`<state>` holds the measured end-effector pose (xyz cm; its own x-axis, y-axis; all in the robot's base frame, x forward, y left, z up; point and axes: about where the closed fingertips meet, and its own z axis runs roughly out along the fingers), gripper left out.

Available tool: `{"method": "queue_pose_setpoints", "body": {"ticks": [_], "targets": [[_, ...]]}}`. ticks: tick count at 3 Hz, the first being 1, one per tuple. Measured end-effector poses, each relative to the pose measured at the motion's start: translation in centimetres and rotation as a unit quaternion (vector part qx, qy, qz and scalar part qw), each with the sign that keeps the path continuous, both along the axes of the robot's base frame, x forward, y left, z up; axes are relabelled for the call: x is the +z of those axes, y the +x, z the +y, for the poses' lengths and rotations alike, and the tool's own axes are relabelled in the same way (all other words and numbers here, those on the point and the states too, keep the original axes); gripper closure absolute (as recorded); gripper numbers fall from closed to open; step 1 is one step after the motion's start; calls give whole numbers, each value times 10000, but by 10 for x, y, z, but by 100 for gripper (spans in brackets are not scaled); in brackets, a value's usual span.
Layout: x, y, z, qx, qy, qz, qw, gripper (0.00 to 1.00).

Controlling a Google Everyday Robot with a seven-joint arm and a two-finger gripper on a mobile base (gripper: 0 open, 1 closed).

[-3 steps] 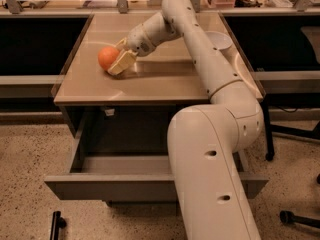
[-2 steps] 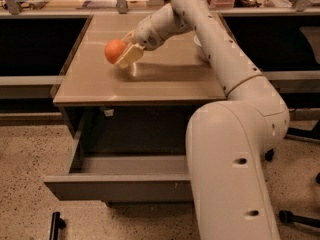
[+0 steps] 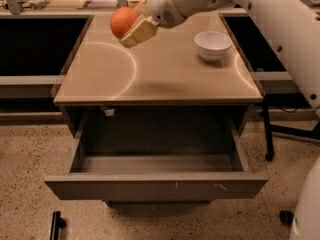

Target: Place orange into top drawer

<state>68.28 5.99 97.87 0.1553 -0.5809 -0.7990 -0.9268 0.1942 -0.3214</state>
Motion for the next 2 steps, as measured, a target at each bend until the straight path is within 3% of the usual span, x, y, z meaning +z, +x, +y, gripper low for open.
{"method": "queue_pose_setpoints", "body": {"ticks": [2], "targets": [[-7,-1,8,168,-75,105,9998,100]]}}
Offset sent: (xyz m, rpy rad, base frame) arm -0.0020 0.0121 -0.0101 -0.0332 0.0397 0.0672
